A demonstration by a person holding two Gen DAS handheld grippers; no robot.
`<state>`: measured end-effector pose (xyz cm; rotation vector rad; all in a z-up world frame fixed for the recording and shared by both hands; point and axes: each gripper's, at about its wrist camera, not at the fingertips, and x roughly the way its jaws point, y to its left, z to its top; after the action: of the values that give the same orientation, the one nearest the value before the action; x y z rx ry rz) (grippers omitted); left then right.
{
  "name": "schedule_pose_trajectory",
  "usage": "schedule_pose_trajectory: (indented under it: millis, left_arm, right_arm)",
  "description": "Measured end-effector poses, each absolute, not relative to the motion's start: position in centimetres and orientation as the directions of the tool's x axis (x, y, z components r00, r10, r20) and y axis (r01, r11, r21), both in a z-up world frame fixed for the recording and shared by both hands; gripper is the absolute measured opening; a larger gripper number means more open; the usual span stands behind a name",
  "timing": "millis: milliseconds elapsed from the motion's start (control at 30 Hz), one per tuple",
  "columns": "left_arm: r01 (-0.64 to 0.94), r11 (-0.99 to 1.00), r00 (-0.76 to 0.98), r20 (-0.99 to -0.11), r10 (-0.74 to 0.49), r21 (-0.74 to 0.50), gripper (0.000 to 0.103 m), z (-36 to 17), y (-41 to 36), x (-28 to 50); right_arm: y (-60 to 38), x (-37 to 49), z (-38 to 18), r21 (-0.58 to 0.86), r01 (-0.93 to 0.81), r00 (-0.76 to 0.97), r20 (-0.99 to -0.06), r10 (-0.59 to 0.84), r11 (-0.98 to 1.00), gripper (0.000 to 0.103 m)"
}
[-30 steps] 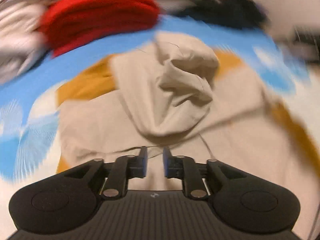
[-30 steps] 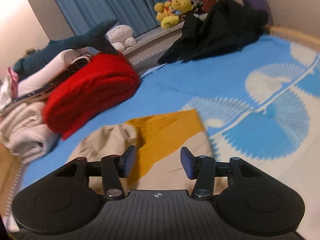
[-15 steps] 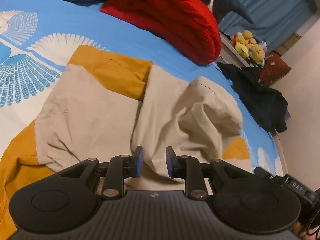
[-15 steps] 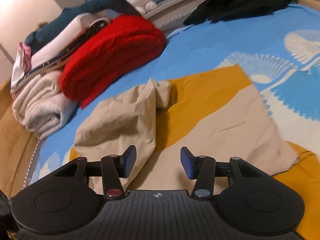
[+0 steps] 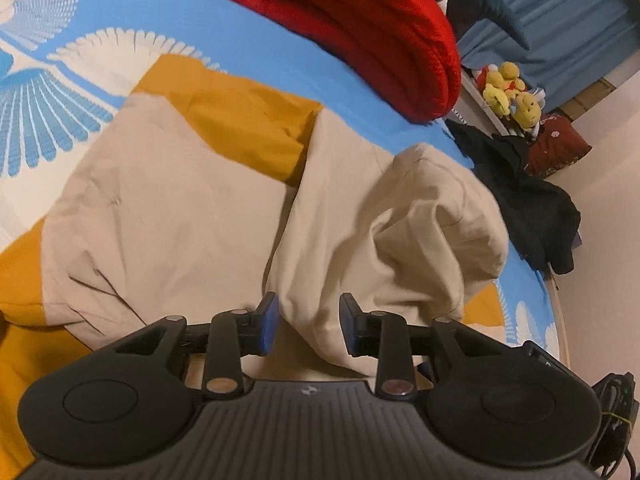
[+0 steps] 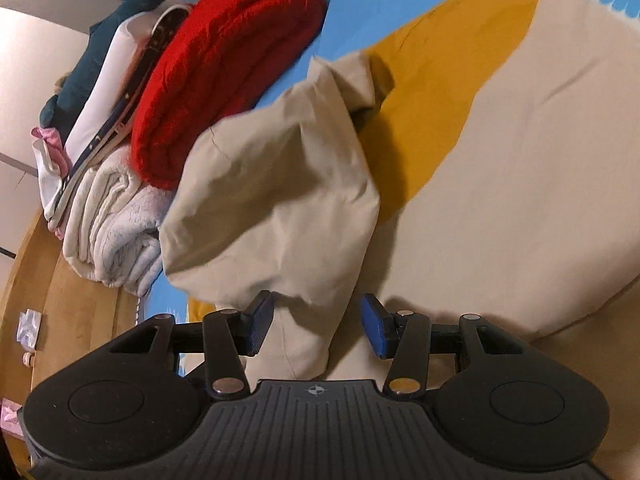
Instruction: Fold large clothes
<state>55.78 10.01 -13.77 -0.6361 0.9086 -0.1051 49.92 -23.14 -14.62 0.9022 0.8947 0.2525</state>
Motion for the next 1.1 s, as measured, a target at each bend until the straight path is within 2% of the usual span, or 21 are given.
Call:
schedule_pose_trajectory:
  millis: [33,67,100,233,267,333,400,500,600,667,733,800,967,1000,1033,1100]
  left_arm:
    - [-0.171,0.807,0.626,-0.695,-0.354,-0.565,0.025,-13.9,10.0,55.8]
    - [-0.163,0.803,0.632,-0.686,-0.362,-0.574,0.014,-13.9,10.0,55.7]
    - [-0.154,0.804,0.644,-0.675,-0.359,-0.574,0.001,-13.5,10.1,55.6]
    - [-0.002,0.786,0.732,-0.536,-0.421,-0.619,0.001,-9.2,9.8,54.2]
    - [0.034,0.78,0.74,-0.509,-0.44,-0.625,0.001,-8.2,9.6,53.7]
    - [0.063,0.792,0.737,-0.507,-0.448,-0.608,0.0,-7.2,9.1,52.7]
    - [0.008,0.817,0.709,-0.572,-0.411,-0.577,0.0,-7.8,9.1,51.9]
    - [-0.103,0.846,0.621,-0.698,-0.356,-0.523,0.0,-10.2,9.0,51.5]
    - [-0.105,0.879,0.597,-0.737,-0.319,-0.465,0.0,-11.5,8.1,52.2]
    - [-0.092,0.858,0.615,-0.706,-0.35,-0.506,0.003,-11.4,8.1,52.7]
    - [-0.071,0.821,0.628,-0.665,-0.405,-0.567,0.026,-11.6,8.1,53.4]
    - [-0.068,0.796,0.637,-0.641,-0.429,-0.601,0.034,-12.3,7.8,53.8]
    - [-0.098,0.798,0.598,-0.676,-0.43,-0.594,0.034,-14.8,6.3,54.7]
    - [-0.099,0.812,0.593,-0.689,-0.416,-0.575,0.02,-15.0,6.0,54.8]
    - [-0.11,0.839,0.598,-0.71,-0.373,-0.533,0.001,-14.9,5.9,54.8]
    - [-0.127,0.843,0.631,-0.698,-0.338,-0.523,0.001,-13.7,6.2,54.2]
  right_arm:
    - [-23.1,49.8,-14.4,0.764,0.146,0.636,-0.559,0.533,0.628,0.022]
    - [-23.1,49.6,-14.0,0.763,0.126,0.648,-0.548,0.53,0.634,0.003]
    - [-23.3,49.3,-13.2,0.764,0.103,0.669,-0.527,0.524,0.637,0.003]
    - [-24.2,46.9,-7.3,0.738,-0.052,0.793,-0.379,0.478,0.672,0.0]
    - [-24.3,46.2,-6.2,0.717,-0.061,0.808,-0.373,0.457,0.694,0.0]
    - [-24.5,44.5,-4.8,0.676,-0.041,0.828,-0.389,0.404,0.736,0.0]
    - [-24.5,43.1,-4.7,0.645,0.034,0.817,-0.458,0.351,0.763,0.0]
    - [-23.5,42.4,-7.3,0.519,0.224,0.694,-0.679,0.238,0.825,0.0]
    - [-23.2,42.8,-11.3,0.492,0.335,0.561,-0.789,0.25,0.803,0.0]
    - [-22.9,43.1,-11.7,0.471,0.347,0.543,-0.806,0.236,0.811,0.0]
    - [-22.8,43.3,-11.4,0.457,0.349,0.549,-0.807,0.216,0.818,0.0]
    - [-22.6,43.3,-11.4,0.467,0.345,0.548,-0.804,0.229,0.814,0.0]
    - [-21.2,42.7,-11.0,0.496,0.261,0.564,-0.775,0.286,0.828,0.0]
    - [-20.7,42.5,-10.7,0.49,0.243,0.572,-0.77,0.285,0.837,0.0]
    - [-20.5,42.7,-10.6,0.492,0.234,0.584,-0.761,0.283,0.839,0.0]
    - [-20.3,42.6,-9.9,0.515,0.23,0.612,-0.736,0.288,0.826,0.0]
